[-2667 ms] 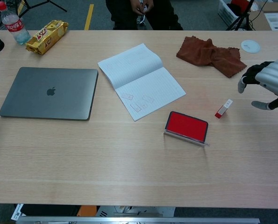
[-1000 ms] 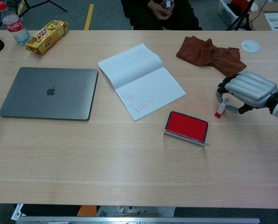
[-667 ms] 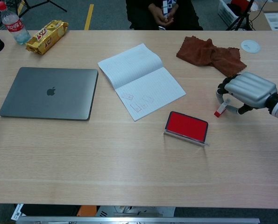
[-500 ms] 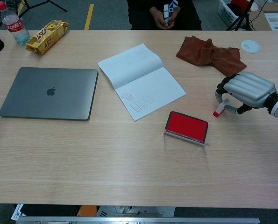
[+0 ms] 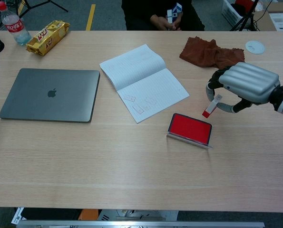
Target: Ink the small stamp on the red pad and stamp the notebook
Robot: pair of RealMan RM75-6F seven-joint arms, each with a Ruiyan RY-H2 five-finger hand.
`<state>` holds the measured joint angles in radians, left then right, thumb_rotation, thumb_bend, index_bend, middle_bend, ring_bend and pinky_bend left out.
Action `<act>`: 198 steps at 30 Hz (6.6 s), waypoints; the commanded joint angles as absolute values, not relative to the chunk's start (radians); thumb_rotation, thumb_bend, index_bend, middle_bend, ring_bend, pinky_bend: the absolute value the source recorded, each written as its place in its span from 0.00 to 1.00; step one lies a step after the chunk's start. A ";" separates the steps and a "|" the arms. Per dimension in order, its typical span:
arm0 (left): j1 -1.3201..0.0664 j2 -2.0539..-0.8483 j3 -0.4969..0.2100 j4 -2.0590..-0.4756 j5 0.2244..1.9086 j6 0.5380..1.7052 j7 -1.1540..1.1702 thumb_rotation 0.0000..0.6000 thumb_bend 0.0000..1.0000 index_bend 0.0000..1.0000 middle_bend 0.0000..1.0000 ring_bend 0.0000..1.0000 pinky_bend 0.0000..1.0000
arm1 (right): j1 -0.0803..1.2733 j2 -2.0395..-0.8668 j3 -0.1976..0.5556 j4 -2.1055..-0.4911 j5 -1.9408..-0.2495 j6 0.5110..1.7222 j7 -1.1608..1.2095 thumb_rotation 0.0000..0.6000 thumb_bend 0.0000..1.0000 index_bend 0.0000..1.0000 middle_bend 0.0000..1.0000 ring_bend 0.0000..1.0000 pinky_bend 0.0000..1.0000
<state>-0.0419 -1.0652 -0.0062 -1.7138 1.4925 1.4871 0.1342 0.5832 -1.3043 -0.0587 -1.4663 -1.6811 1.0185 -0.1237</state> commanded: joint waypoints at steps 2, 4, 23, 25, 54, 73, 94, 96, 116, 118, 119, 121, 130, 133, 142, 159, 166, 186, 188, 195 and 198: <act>-0.038 -1.066 -0.004 -1.708 1.493 1.490 0.124 1.00 0.27 0.27 0.25 0.27 0.26 | 0.618 -1.301 -0.060 -1.521 -1.694 0.966 -0.211 1.00 0.39 0.69 0.50 0.31 0.33; -0.036 -1.064 -0.002 -1.704 1.493 1.491 0.117 1.00 0.27 0.27 0.25 0.27 0.26 | 0.624 -1.315 -0.061 -1.514 -1.693 0.949 -0.235 1.00 0.39 0.70 0.50 0.31 0.33; -0.027 -1.062 0.006 -1.674 1.491 1.486 0.074 1.00 0.27 0.27 0.25 0.27 0.26 | 0.632 -1.428 -0.088 -1.392 -1.703 0.924 -0.314 1.00 0.43 0.73 0.54 0.32 0.35; -0.026 -1.062 0.006 -1.672 1.491 1.487 0.071 1.00 0.27 0.27 0.25 0.27 0.26 | 0.631 -1.437 -0.094 -1.378 -1.710 0.929 -0.313 1.00 0.43 0.73 0.54 0.32 0.35; -0.021 -1.063 0.008 -1.652 1.490 1.485 0.051 1.00 0.27 0.27 0.25 0.27 0.26 | 0.628 -1.483 -0.124 -1.312 -1.716 0.935 -0.313 1.00 0.43 0.75 0.56 0.33 0.35; -0.023 -1.059 0.002 -1.654 1.491 1.486 0.046 1.00 0.27 0.26 0.24 0.27 0.26 | 0.630 -1.424 -0.084 -1.377 -1.677 0.967 -0.292 1.00 0.43 0.75 0.56 0.33 0.35; -0.023 -1.037 0.014 -1.692 1.513 1.488 0.050 1.00 0.27 0.26 0.24 0.27 0.26 | 0.771 -1.445 0.124 -1.442 -1.336 0.793 -0.461 1.00 0.43 0.76 0.57 0.35 0.35; -0.022 -1.035 0.014 -1.691 1.512 1.486 0.047 1.00 0.27 0.26 0.24 0.27 0.26 | 0.785 -1.472 0.125 -1.423 -1.311 0.780 -0.488 1.00 0.43 0.76 0.58 0.35 0.36; -0.030 -1.034 0.014 -1.679 1.488 1.454 0.041 1.00 0.27 0.26 0.24 0.27 0.26 | 0.876 -1.648 0.105 -1.252 -1.131 0.705 -0.619 1.00 0.43 0.80 0.64 0.40 0.38; -0.032 -1.035 0.014 -1.678 1.487 1.452 0.042 1.00 0.27 0.26 0.24 0.27 0.26 | 0.880 -1.653 0.102 -1.244 -1.121 0.704 -0.626 1.00 0.43 0.81 0.64 0.41 0.38; -0.032 -1.035 0.014 -1.677 1.485 1.451 0.042 1.00 0.27 0.26 0.24 0.27 0.26 | 0.883 -1.657 0.100 -1.239 -1.114 0.703 -0.630 1.00 0.43 0.81 0.64 0.41 0.38; -0.032 -1.036 0.013 -1.675 1.482 1.450 0.041 1.00 0.27 0.26 0.24 0.27 0.26 | 0.887 -1.661 0.098 -1.233 -1.106 0.703 -0.635 1.00 0.43 0.81 0.65 0.41 0.38; -0.034 -1.038 0.011 -1.670 1.475 1.445 0.040 1.00 0.27 0.26 0.24 0.27 0.26 | 0.906 -1.691 0.097 -1.196 -1.082 0.706 -0.635 1.00 0.43 0.82 0.65 0.41 0.39; -0.033 -1.038 0.011 -1.668 1.472 1.444 0.038 1.00 0.27 0.26 0.24 0.27 0.26 | 0.911 -1.699 0.092 -1.185 -1.081 0.707 -0.636 1.00 0.43 0.84 0.67 0.42 0.39; -0.034 -1.041 0.012 -1.662 1.472 1.442 0.035 1.00 0.27 0.26 0.24 0.27 0.26 | 0.913 -1.721 0.076 -1.151 -1.081 0.711 -0.631 1.00 0.44 0.89 0.71 0.45 0.41; -0.035 -1.042 0.012 -1.662 1.468 1.438 0.037 1.00 0.27 0.24 0.24 0.27 0.26 | 0.913 -1.729 0.061 -1.143 -1.113 0.730 -0.617 1.00 0.46 0.92 0.73 0.47 0.41; -0.033 -1.043 0.014 -1.657 1.466 1.437 0.034 1.00 0.27 0.23 0.24 0.27 0.26 | 0.911 -1.729 0.055 -1.148 -1.120 0.742 -0.633 1.00 0.46 0.92 0.73 0.48 0.41; -0.029 -1.045 0.014 -1.644 1.463 1.439 0.018 1.00 0.27 0.22 0.23 0.27 0.26 | 0.913 -1.741 0.051 -1.143 -1.108 0.742 -0.668 1.00 0.46 0.94 0.74 0.49 0.41; -0.028 -1.044 0.013 -1.644 1.463 1.441 0.017 1.00 0.27 0.22 0.23 0.27 0.26 | 0.911 -1.729 0.062 -1.154 -1.106 0.750 -0.654 1.00 0.46 0.94 0.74 0.49 0.41; -0.029 -1.042 0.015 -1.654 1.470 1.443 0.025 1.00 0.27 0.22 0.23 0.27 0.26 | 0.912 -1.667 0.095 -1.203 -1.093 0.763 -0.624 1.00 0.46 0.94 0.74 0.49 0.41; -0.030 -1.041 0.015 -1.659 1.471 1.442 0.031 1.00 0.27 0.22 0.23 0.27 0.26 | 0.914 -1.656 0.107 -1.207 -1.079 0.762 -0.618 1.00 0.46 0.94 0.74 0.49 0.41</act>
